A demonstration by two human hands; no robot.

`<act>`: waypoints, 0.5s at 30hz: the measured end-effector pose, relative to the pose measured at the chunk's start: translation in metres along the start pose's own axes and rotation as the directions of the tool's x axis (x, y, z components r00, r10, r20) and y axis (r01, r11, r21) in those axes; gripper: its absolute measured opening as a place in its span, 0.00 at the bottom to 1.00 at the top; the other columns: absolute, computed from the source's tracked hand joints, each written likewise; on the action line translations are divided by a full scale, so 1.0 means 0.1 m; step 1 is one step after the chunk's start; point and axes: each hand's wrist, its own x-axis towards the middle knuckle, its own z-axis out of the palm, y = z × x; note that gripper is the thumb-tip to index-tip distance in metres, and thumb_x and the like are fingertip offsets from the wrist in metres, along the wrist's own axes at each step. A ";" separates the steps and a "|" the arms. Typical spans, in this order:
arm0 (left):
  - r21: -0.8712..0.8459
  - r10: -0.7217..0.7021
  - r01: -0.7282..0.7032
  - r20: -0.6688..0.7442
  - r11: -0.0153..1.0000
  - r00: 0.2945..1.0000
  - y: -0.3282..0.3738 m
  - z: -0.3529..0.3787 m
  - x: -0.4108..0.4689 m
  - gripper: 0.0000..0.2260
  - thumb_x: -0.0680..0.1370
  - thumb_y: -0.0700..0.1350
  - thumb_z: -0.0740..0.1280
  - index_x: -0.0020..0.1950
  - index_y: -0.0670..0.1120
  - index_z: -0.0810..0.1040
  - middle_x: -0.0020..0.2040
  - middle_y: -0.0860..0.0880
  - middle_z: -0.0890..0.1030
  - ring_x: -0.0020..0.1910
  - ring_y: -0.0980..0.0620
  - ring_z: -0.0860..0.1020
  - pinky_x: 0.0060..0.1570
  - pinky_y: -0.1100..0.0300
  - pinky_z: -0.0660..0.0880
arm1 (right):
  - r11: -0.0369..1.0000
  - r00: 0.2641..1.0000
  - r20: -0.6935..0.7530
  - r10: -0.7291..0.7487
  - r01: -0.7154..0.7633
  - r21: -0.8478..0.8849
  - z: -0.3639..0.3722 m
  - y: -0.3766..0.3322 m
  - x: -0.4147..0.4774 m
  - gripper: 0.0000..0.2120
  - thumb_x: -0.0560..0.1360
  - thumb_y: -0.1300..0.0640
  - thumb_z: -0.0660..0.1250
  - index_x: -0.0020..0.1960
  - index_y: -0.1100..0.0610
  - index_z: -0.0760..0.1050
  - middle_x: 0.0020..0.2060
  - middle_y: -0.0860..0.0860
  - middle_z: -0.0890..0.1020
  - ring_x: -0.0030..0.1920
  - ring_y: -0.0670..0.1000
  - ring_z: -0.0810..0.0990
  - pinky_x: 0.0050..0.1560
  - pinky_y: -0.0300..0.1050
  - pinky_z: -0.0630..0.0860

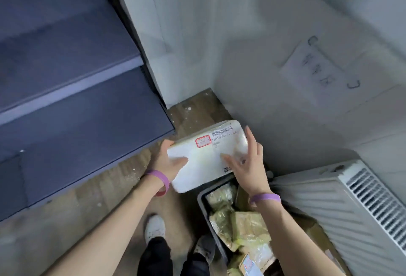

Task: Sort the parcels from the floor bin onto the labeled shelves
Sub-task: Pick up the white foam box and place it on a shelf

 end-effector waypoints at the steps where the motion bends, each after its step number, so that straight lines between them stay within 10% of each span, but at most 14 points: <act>1: -0.022 0.017 -0.017 -0.018 1.000 1.000 0.13 -0.18 -0.11 0.16 0.71 0.46 0.71 0.54 0.54 0.68 0.45 0.51 0.79 0.38 0.56 0.76 0.31 0.63 0.70 | 0.999 0.999 -0.023 -0.030 0.030 0.013 -0.04 -0.29 0.04 0.44 0.71 0.47 0.74 0.76 0.37 0.49 0.64 0.41 0.63 0.62 0.45 0.70 0.64 0.44 0.68; 6: -0.124 0.106 -0.116 -0.082 0.986 0.991 0.76 -1.02 -0.56 0.16 0.70 0.45 0.71 0.44 0.52 0.63 0.48 0.45 0.76 0.37 0.49 0.75 0.30 0.61 0.69 | 0.986 0.987 -0.044 -0.154 0.151 -0.070 -0.17 -1.66 0.22 0.37 0.71 0.50 0.74 0.73 0.54 0.60 0.65 0.49 0.65 0.67 0.54 0.65 0.68 0.51 0.67; 15: -0.322 0.301 -0.328 -0.132 0.888 0.945 1.49 -2.23 -1.13 0.19 0.69 0.41 0.72 0.55 0.54 0.70 0.51 0.51 0.79 0.50 0.49 0.79 0.43 0.45 0.81 | 0.893 0.894 -0.086 -0.440 0.446 0.067 -0.32 -3.43 0.13 0.25 0.72 0.53 0.74 0.65 0.43 0.69 0.62 0.49 0.69 0.54 0.28 0.67 0.43 0.23 0.70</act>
